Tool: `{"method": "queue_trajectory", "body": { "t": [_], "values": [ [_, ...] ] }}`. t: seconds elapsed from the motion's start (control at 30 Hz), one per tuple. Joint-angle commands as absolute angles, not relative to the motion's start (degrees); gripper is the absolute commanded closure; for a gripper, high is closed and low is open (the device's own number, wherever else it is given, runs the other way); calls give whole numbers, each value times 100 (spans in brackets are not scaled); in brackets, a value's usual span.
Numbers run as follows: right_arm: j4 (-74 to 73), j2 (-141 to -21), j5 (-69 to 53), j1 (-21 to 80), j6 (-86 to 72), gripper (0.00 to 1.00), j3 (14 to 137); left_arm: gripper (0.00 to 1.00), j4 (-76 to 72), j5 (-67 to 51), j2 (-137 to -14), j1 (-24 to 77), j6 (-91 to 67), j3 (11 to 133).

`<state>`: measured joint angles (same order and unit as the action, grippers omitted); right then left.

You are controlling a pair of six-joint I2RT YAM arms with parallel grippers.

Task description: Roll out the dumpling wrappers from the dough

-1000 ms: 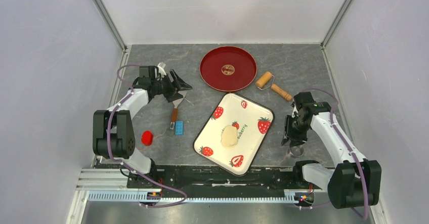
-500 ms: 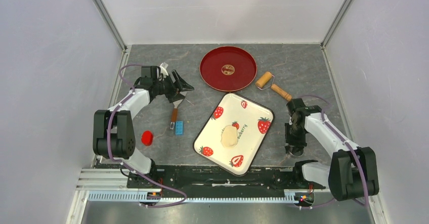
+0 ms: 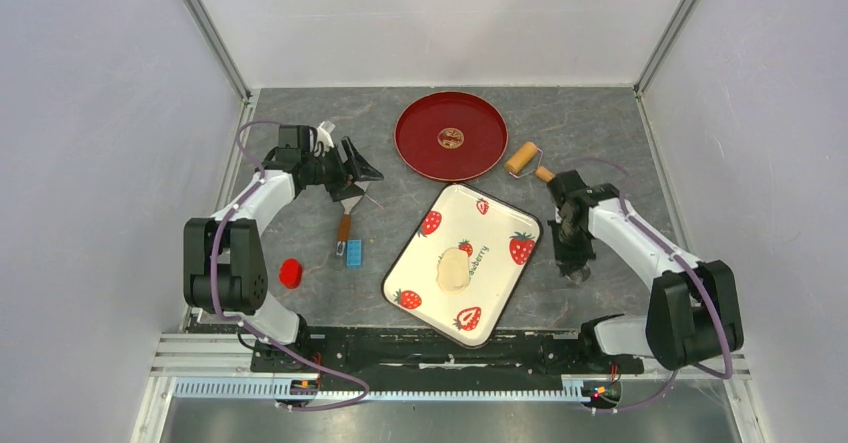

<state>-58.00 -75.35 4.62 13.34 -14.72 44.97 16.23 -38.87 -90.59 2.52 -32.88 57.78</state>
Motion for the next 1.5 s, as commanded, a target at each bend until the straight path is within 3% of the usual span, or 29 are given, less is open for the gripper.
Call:
{"method": "queue_trajectory", "body": {
  "t": [0.0,0.27,0.53,1.47],
  "values": [
    [-6067,-7860,613,1996,-1435,100,5696,20,2165,-3772,-8816,362,-2620,6216],
    [-6289,-9164,655,4222,-1685,100,7846,19,2729,-3350,-8843,811,-2254,6545],
    [-6172,-10234,403,5495,-1716,100,8748,19,2907,-3253,-8949,914,-2290,6634],
    [-5908,-10903,498,5774,-1161,100,8411,19,3054,-2864,-9069,870,-2242,6565]
  ]
}}
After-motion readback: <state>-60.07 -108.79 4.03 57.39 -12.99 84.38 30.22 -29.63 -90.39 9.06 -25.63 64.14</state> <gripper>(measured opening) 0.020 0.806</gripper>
